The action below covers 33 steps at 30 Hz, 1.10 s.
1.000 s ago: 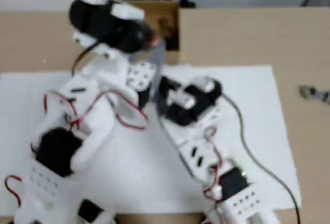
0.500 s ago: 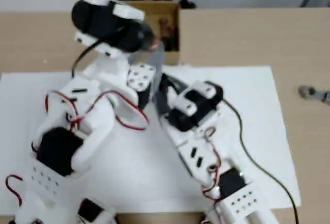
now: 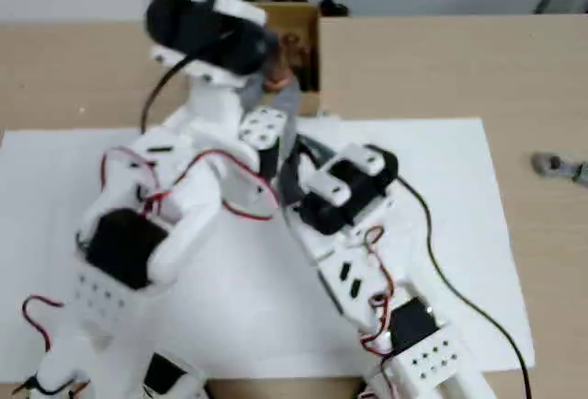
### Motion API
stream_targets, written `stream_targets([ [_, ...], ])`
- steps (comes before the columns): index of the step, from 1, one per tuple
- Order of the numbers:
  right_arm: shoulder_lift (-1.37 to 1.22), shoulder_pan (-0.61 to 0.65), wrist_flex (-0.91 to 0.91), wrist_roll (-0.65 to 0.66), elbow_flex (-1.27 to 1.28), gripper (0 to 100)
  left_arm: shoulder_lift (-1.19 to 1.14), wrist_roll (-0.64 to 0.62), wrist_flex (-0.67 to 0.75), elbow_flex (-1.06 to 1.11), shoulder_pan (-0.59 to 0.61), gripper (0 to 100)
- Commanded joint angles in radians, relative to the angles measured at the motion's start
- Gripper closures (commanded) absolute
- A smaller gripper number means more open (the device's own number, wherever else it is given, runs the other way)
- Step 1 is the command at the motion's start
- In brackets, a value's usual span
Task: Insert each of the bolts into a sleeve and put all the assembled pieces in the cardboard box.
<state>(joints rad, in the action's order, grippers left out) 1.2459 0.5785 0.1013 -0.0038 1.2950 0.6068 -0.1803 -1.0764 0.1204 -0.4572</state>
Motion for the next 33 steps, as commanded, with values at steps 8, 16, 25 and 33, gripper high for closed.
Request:
stream_targets([
  [8,0.001,0.005,-0.031,0.006,-0.011,99.5,-0.017,-0.06,-0.014,-0.05,0.002,99],
  [16,0.001,0.005,-0.031,0.006,-0.011,99.5,-0.018,-0.077,-0.11,-0.116,-0.003,99],
  [25,0.001,0.01,-0.031,0.006,-0.011,99.5,-0.021,-0.126,-0.138,-0.137,-0.003,99],
  [33,0.001,0.01,-0.031,0.006,-0.011,99.5,-0.021,-0.149,-0.115,-0.088,-0.002,99],
])
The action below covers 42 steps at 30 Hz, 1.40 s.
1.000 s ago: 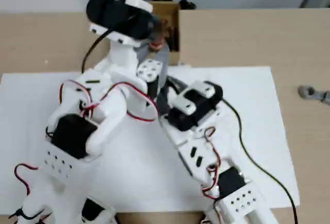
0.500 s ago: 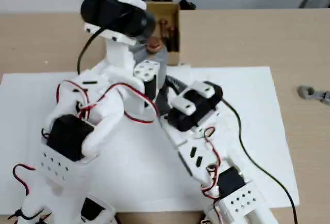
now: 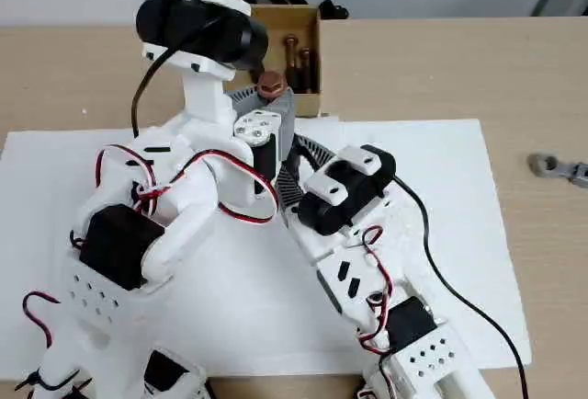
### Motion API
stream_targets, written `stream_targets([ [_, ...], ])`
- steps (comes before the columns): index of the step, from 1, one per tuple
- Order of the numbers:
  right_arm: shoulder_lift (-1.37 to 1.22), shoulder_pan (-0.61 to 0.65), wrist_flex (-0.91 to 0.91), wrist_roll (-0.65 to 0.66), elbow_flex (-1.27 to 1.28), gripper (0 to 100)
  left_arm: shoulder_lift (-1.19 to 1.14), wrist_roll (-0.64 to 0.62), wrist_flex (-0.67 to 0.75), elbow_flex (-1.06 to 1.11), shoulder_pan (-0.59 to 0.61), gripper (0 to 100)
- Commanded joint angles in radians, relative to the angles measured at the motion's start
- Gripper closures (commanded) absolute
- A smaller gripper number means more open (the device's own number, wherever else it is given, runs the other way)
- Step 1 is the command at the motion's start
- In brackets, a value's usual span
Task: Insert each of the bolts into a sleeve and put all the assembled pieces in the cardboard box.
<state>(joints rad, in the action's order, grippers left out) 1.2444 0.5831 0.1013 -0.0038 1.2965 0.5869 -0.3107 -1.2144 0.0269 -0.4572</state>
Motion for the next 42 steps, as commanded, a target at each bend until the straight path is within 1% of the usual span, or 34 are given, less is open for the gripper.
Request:
stream_targets([
  [1,0.002,0.005,-0.031,0.006,-0.012,99.5,-0.002,-0.02,0.046,0.036,0.002,99],
  [6,0.002,0.005,-0.031,0.006,-0.012,99.5,0.0,-0.021,0.129,0.142,0.002,99],
  [14,0.002,0.005,-0.03,0.006,-0.012,99.5,0.006,-0.018,0.129,0.151,0.002,99],
  [15,0.002,0.005,-0.027,0.006,-0.012,99.5,0.006,-0.018,0.127,0.151,0.003,98],
  [18,0.002,0.004,-0.022,0.006,-0.012,99.5,0.006,-0.021,0.087,0.137,0.003,91],
  [21,0.002,0.002,-0.022,0.006,-0.012,99.5,0.002,-0.021,0.005,0.088,-0.002,86],
  [27,0.002,0.004,-0.021,0.006,-0.015,99.5,0.002,-0.021,-0.074,0.062,0.028,81],
  [31,0.001,0.001,-0.021,-0.018,-0.018,99.5,0.005,-0.021,-0.091,0.062,0.057,80],
  [34,-0.007,-0.001,-0.002,-0.023,-0.046,99.5,0.006,-0.021,-0.094,0.051,0.101,80],
  [37,-0.008,-0.002,0.073,-0.026,-0.118,99.5,0.005,-0.017,-0.118,-0.005,0.157,81],
  [39,-0.012,-0.021,0.108,-0.031,-0.15,99.5,0.002,-0.015,-0.121,-0.038,0.199,86],
  [42,-0.047,-0.059,0.122,-0.029,-0.19,99.5,-0.002,0.006,-0.112,-0.031,0.265,95],
])
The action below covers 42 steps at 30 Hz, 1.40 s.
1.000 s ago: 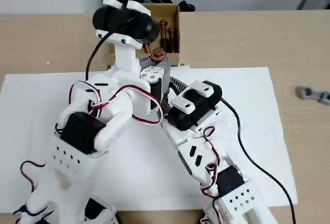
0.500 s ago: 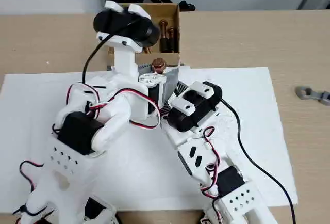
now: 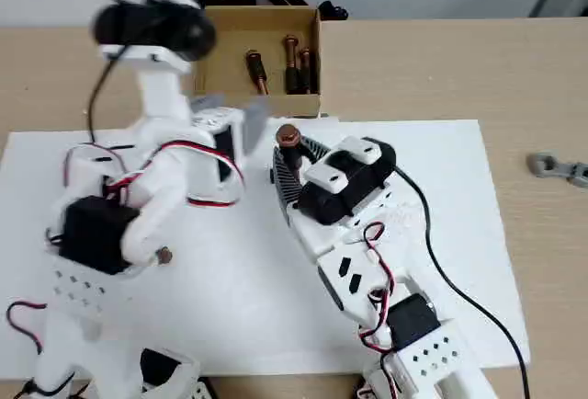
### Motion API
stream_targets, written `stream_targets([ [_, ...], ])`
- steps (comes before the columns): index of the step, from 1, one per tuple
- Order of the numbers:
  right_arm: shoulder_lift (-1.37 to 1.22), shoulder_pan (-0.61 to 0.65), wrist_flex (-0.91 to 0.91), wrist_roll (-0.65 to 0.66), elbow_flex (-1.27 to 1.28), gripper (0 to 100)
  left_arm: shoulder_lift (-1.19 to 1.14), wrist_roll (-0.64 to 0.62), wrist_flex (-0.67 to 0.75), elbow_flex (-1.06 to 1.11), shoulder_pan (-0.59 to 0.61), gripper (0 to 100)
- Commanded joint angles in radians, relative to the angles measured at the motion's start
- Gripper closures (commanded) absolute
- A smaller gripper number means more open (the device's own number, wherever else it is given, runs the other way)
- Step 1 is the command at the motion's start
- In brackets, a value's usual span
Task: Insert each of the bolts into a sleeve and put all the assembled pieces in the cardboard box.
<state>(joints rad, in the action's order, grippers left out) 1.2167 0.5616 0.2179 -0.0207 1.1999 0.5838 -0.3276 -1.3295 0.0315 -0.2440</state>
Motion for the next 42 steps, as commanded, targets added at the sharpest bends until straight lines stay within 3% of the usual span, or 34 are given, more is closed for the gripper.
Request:
stream_targets([
  [1,-0.038,-0.05,0.005,-0.012,-0.109,99.5,0.002,0.041,0.005,-0.021,0.069,98],
  [4,-0.114,-0.07,0.005,-0.012,-0.158,99.5,0.009,0.107,0.002,0.028,0.109,99],
  [14,-0.565,-0.096,-0.005,-0.015,-0.488,99.5,0.008,0.118,-0.002,0.157,0.255,99],
  [26,-1.161,-0.145,-0.004,-0.015,-1.026,99.5,0.009,0.196,-0.181,0.159,0.261,99],
  [42,-1.886,-0.165,-0.005,-0.115,-1.717,99.5,0.009,0.201,-0.189,0.159,0.261,99],
])
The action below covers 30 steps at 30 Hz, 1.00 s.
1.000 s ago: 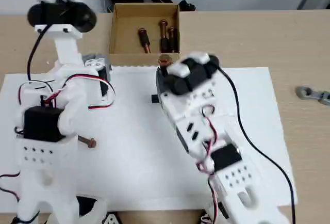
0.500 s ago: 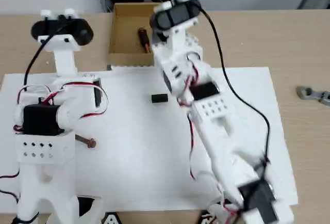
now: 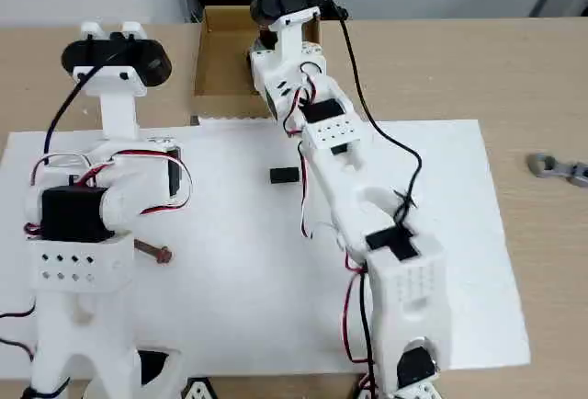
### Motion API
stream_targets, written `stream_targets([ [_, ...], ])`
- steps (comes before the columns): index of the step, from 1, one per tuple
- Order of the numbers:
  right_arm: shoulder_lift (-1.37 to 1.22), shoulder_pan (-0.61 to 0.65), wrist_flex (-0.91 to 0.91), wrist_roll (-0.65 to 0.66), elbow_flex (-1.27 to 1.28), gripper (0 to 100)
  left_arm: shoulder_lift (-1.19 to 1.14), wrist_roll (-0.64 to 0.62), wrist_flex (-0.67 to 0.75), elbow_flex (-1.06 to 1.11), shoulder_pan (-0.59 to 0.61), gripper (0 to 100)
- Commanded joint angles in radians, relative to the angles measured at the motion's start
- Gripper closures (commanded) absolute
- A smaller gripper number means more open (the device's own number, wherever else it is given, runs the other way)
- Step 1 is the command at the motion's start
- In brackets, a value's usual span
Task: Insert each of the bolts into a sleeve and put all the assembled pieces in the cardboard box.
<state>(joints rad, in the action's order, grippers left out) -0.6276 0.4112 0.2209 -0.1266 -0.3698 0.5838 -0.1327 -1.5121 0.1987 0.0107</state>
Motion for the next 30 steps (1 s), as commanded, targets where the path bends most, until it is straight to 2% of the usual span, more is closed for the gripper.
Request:
stream_targets([
  [1,-0.073,-0.015,-0.008,-0.008,-0.173,99.3,0.009,0.006,-0.006,-0.008,0.006,99],
  [12,-0.209,-0.041,0.007,-0.008,-0.241,99.0,0.005,0.003,-0.006,-0.004,0.006,99],
  [17,-0.202,-0.033,0.101,-0.011,-0.241,98.4,0.006,0.002,-0.008,-0.004,0.006,99],
  [24,-0.2,-0.041,0.143,-0.064,-0.241,76.8,0.002,0.002,-0.038,-0.008,0.006,99],
  [30,-0.156,-0.044,0.143,-0.066,-0.244,76.5,-0.083,0.008,-0.169,-0.012,0.006,99],
])
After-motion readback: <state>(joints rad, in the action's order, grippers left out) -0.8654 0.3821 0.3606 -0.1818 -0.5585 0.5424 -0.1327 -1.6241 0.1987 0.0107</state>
